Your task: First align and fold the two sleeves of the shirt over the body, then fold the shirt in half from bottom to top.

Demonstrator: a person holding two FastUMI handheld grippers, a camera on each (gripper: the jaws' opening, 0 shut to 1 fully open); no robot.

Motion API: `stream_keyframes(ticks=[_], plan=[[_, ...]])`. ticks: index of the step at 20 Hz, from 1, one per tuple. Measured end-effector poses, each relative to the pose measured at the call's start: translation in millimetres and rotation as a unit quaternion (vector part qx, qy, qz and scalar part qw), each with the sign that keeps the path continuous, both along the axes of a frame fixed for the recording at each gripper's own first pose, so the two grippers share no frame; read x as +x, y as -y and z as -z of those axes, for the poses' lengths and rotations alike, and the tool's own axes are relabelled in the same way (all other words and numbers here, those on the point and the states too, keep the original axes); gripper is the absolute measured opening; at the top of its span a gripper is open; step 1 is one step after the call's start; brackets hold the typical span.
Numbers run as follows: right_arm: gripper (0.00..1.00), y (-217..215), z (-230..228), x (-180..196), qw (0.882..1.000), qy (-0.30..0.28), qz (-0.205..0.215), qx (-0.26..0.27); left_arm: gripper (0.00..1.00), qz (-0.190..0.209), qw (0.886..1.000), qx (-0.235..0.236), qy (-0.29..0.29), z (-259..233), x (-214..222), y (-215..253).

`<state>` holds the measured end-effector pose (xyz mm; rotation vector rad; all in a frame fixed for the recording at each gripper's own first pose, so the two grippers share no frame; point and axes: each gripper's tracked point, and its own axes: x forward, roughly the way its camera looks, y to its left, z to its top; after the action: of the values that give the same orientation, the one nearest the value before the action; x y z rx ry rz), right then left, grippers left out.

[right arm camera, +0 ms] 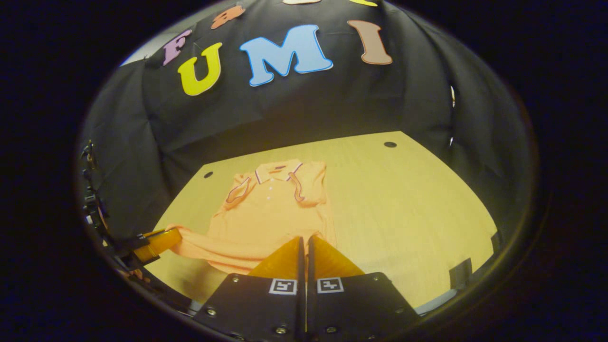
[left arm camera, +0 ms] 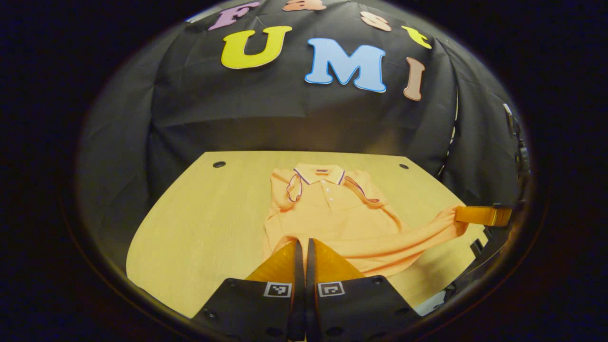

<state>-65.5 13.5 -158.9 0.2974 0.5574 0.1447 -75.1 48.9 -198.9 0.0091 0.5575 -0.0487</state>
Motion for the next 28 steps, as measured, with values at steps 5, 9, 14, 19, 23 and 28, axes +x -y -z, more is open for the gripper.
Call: stream_keyframes(ticks=[5, 9, 14, 19, 23, 28], plan=[[0.01, -1.2, -16.4, 58.0, 1.000, 0.008, 0.009, -0.013, 0.06, 0.007, 1.000, -0.012, 0.012, -12.0, 71.0, -12.9], [0.01, -3.4, -26.5, 106.6, 0.999, 0.015, 0.021, -0.023, 0.06, 0.025, 0.999, -0.007, 0.023, -17.0, 127.8, -16.8], [0.01, -3.5, -31.2, 165.3, 0.999, 0.014, 0.033, -0.041, 0.06, 0.041, 0.999, 0.004, 0.033, -16.4, 191.8, -20.5], [0.01, -9.6, -20.3, 215.2, 0.998, 0.011, 0.036, -0.051, 0.07, 0.035, 0.998, 0.011, 0.049, -0.9, 242.8, -29.3], [0.01, -19.6, -13.8, 248.9, 0.998, 0.018, 0.037, -0.042, 0.06, 0.020, 0.998, 0.026, 0.056, 16.7, 273.2, -41.2], [0.01, -27.3, -4.7, 288.9, 0.999, 0.026, 0.036, -0.029, 0.06, 0.008, 0.994, 0.045, 0.100, 17.0, 300.3, -56.6]])
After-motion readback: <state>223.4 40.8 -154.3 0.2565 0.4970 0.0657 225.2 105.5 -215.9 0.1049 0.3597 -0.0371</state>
